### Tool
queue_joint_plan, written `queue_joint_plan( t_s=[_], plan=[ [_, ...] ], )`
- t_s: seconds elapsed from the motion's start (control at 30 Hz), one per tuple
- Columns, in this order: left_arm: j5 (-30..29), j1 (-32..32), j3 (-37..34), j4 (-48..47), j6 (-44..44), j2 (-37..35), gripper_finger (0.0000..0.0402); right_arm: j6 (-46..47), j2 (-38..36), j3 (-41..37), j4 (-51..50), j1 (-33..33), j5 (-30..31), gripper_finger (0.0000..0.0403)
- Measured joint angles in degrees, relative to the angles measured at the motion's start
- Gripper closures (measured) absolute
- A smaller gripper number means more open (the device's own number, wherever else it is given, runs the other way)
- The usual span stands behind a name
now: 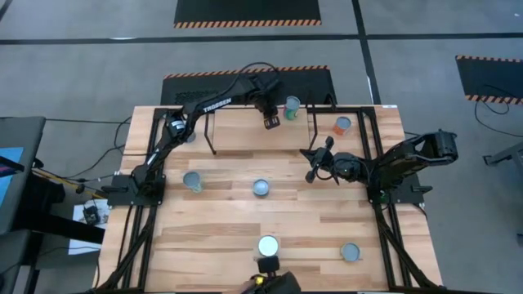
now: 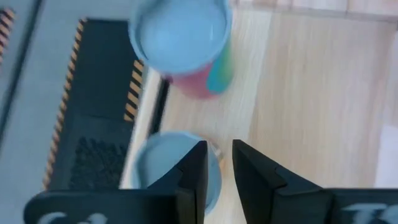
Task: Pick and place cans onto a shelf
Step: Put the canned cherries on the shelf
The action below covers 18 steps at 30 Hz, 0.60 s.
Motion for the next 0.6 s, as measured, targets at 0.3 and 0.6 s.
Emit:
queue_joint_plan(
  t_s=[0.3,0.6],
  plan=[
    [0.4,-4.5,-1.0,1.5,0.1,-6.7,0.0396,0.0,0.0,-0.2,0.1,0.1,0.0,0.0394],
    [0.1,-7.6,-14.8,12.2,-3.4,-15.5,0.0401,1.5,0.0,-2.5,1.7,0.1,0.0,0.0394]
  ],
)
